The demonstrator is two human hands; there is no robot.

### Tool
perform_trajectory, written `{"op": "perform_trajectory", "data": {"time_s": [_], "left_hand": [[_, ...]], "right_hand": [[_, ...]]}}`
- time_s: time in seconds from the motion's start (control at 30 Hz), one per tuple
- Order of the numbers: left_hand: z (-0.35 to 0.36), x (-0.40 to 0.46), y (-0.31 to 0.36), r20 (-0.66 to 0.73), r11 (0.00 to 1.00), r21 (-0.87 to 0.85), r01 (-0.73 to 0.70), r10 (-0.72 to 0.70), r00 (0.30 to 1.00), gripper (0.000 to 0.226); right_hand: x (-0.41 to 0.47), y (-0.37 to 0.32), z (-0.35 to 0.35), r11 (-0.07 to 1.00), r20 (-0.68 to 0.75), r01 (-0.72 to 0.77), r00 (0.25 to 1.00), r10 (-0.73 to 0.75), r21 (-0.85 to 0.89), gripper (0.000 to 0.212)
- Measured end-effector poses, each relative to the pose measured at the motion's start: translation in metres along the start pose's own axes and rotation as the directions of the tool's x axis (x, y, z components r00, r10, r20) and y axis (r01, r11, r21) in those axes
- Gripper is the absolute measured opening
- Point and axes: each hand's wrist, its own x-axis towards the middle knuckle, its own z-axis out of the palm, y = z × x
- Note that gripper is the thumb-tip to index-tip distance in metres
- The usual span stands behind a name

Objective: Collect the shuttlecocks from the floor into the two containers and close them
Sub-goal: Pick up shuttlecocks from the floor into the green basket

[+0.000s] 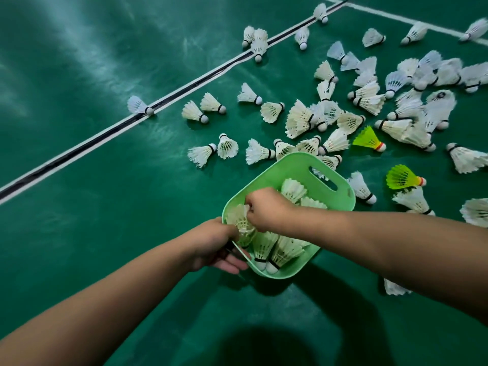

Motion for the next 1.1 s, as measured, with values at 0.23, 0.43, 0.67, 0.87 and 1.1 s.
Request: {"op": "perform_trajectory", "data": {"time_s": [0.23,0.43,0.67,0.87,1.1], "left_hand": [[0.002,0.001,-0.008,0.023,0.999,0.005,0.038,-0.038,0.999,0.025],[-0.012,0.005,-0.008,-0.018,0.998,0.018,0.068,-0.068,0.998,0.028],[0.001,0.021,-0.004,-0.053,0.998,0.043,0.052,-0.05,0.997,0.032],[0.016,0.029,0.005,-0.046,0.998,0.05,0.046,-0.044,0.998,0.032],[0.024,0.024,0.01,-0.039,0.997,0.075,0.035,-0.032,0.999,0.032]], "right_hand": [[0.008,0.008,0.021,0.927,0.048,0.08,0.997,-0.068,-0.367,0.027],[-0.035,0.033,-0.053,0.949,-0.274,0.045,0.952,-0.135,-0.313,0.041],[-0.094,0.165,-0.078,0.8,0.221,-0.343,0.84,0.496,-0.493,0.042],[-0.12,0.197,-0.019,0.782,0.517,-0.008,0.746,0.419,-0.623,0.1],[-0.102,0.186,-0.098,0.904,0.726,-0.428,0.626,0.285,0.015,0.012]]}}
